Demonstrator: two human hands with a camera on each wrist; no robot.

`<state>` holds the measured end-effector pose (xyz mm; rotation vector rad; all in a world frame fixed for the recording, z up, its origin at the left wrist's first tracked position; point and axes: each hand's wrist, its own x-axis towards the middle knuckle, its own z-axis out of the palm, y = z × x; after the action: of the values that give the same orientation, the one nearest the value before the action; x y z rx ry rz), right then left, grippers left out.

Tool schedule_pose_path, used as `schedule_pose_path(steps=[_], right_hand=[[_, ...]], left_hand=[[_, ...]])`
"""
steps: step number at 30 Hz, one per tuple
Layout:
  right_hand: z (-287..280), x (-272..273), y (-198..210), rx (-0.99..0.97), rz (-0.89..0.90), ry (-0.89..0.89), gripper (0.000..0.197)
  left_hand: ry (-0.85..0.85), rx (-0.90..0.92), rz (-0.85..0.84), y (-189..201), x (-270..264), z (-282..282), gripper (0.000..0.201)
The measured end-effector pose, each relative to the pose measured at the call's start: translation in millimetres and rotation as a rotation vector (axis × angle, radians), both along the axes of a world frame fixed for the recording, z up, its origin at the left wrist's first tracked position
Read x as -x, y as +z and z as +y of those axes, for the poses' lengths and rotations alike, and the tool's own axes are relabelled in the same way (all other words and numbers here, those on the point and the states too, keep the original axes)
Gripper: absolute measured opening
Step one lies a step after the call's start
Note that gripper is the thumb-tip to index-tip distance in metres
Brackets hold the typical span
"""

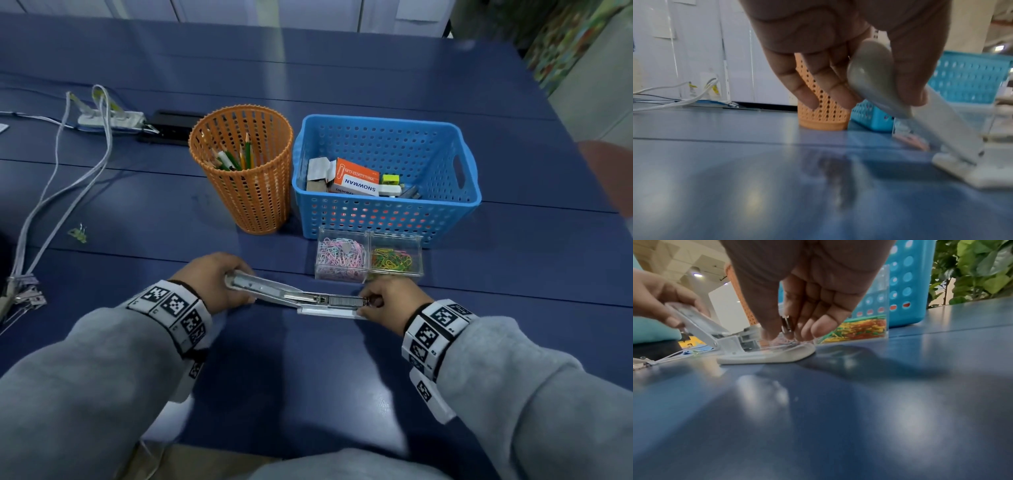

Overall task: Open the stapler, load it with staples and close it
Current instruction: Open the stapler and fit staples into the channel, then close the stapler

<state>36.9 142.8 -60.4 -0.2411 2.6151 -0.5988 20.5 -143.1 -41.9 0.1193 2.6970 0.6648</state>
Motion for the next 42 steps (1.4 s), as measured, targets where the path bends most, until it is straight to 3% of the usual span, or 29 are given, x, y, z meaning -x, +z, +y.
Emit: schedule_pose_path(steps=[6,13,16,22,30,33,37,40,42], right_hand=[[-0.6,-4.4,-7.4,0.07,-0.015,-0.118,0.027],[0.1,-6.7,-11.4,0.101,-0.044,-0.198,0.037],[1.4,-6.0,-11.0,0.075,-0.047,-0.164,0.039],[5.3,-7.3,-12.6,0.179,-0.079,-0.213,0.034],[13.2,-13.2,-24.7,0.265,-0.135,-0.268,0.062],[14.8,-13.1,-25.0,0.226,-0.144,-0.266,0.058],[14.6,-10.6,-19.9,0.229,-0.165,-0.303,0.046],[16.9,-7.8,-18.4,0.213,-0.224,-0.282,0.056],[15.8,-6.2,-16.8,0.381,-0.34,-0.339,0.046]], left_hand=[[-0.034,-0.199,0.118,18.4,0.7,30.5,0.039],[-0.069,-0.412,-0.029,7.7,-5.6,74.6,0.039],[-0.146,-0.354,-0.095,-1.1,-5.6,94.4,0.033],[-0.246,-0.166,-0.122,-16.6,-6.3,120.9,0.039],[-0.332,0.121,-0.127,-25.0,-2.7,129.4,0.038],[-0.351,0.189,-0.112,-23.7,-1.3,130.0,0.029],[-0.379,0.194,-0.108,-20.8,-2.3,127.7,0.028],[-0.357,0.131,-0.074,-19.6,-6.9,124.7,0.027],[-0.329,0.09,-0.043,-17.7,-9.0,123.6,0.029]])
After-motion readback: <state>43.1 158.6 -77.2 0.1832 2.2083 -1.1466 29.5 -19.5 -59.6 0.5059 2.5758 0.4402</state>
